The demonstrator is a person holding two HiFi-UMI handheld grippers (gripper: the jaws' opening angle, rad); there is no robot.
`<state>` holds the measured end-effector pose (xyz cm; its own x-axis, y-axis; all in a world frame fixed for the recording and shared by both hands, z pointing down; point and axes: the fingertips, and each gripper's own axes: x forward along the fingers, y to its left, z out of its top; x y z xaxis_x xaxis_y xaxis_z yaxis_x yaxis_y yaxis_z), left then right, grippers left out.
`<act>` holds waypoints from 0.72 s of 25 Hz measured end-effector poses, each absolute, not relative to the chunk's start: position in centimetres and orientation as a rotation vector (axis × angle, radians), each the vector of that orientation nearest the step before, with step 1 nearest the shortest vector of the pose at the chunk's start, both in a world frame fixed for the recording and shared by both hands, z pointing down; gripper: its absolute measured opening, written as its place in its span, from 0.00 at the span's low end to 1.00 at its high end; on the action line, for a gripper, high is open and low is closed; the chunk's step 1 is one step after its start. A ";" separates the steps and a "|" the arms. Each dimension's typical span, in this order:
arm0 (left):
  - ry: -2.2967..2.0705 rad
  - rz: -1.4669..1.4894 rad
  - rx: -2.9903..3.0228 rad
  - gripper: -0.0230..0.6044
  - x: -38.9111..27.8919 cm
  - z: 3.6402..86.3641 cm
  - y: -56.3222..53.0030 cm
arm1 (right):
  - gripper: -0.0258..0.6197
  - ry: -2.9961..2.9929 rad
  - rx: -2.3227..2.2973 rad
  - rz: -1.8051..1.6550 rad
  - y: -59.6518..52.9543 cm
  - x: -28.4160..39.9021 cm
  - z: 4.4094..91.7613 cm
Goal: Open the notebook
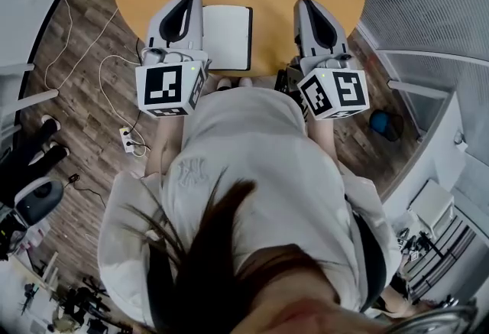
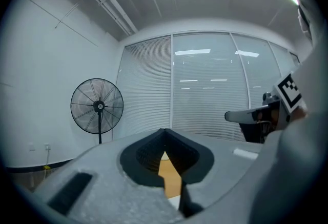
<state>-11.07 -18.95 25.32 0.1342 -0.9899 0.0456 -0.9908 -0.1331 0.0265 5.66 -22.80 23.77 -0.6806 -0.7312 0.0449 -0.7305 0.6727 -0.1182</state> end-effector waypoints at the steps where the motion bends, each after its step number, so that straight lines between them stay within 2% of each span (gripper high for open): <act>1: -2.031 0.017 2.335 0.06 -10.7 25.1 -18.9 | 0.04 2.879 -1.229 -0.183 -22.5 5.5 23.3; 8: -1.980 -0.016 2.405 0.06 -7.9 23.8 -18.6 | 0.04 2.910 -1.172 -0.215 -21.8 4.9 23.4; 18: -1.988 -0.007 2.403 0.06 -8.1 23.9 -18.7 | 0.04 2.887 -1.234 -0.202 -22.3 5.4 23.6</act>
